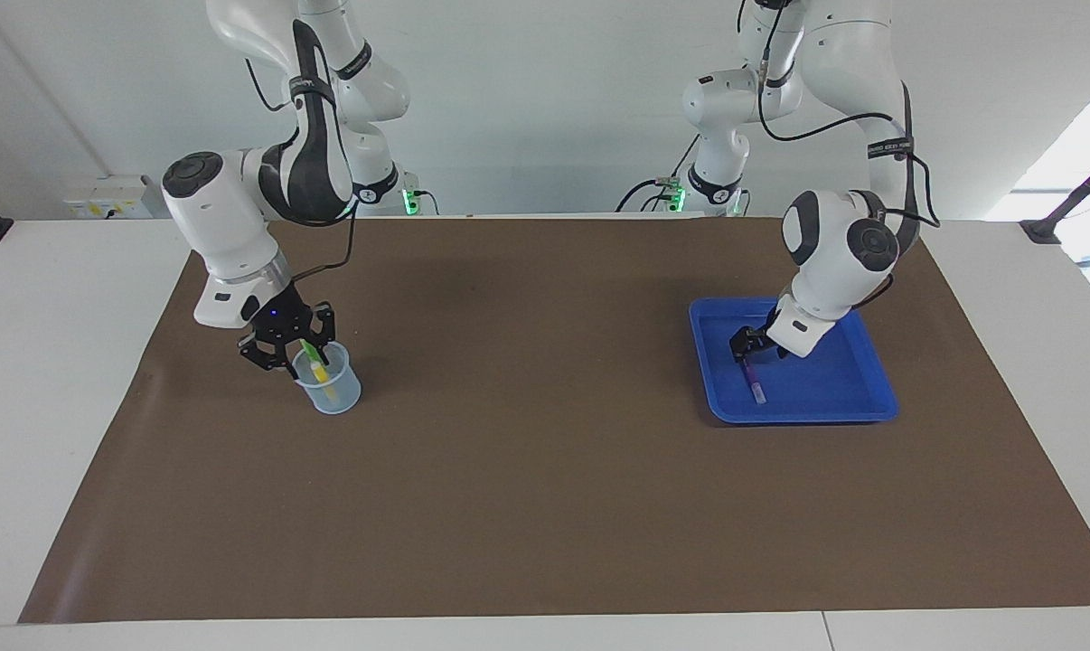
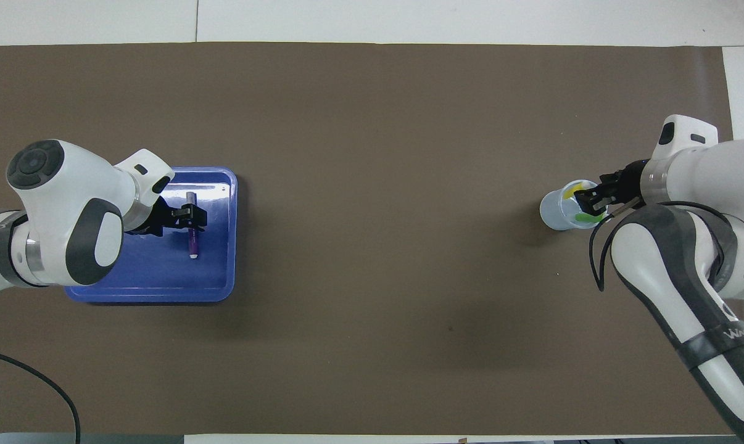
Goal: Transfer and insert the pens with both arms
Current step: 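Grasp the purple pen in the tray with the left gripper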
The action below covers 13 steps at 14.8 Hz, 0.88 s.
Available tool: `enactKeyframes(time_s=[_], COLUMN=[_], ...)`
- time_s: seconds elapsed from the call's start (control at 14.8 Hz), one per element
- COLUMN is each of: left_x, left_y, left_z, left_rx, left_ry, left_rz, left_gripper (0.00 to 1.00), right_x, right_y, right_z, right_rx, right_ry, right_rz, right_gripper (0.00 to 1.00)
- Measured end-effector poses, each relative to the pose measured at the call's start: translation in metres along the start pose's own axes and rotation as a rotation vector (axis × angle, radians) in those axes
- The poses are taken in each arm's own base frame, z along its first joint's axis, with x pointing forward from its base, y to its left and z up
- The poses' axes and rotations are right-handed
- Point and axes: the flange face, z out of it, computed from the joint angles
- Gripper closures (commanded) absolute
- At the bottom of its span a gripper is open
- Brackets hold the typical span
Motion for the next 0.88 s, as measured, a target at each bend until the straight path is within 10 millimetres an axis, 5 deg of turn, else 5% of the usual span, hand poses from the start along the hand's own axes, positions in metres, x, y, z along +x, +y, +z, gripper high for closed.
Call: enactKeyframes(time_s=[0.2,0.61,0.88], left_x=[0.001,0.004,0.004], left_y=[0.009,0.005,0.004], left_z=[0.012,0.012,0.011], left_rx=[-0.001,0.017,0.022], left_ry=[-0.007,0.004,0.005], left_rz=[0.018,0.025,0.029], left_gripper=[0.27,0.99,1.0], right_x=[0.004,0.007,0.014], right_y=[0.002,0.024,0.022], right_z=[-0.006,-0.041,-0.088], right_rx=[-0.009,-0.034,0.01], right_ry=[0.015,0.054,0.005], right_rz=[-0.001,0.141,0.307], right_gripper=[0.0,0.0,0.0])
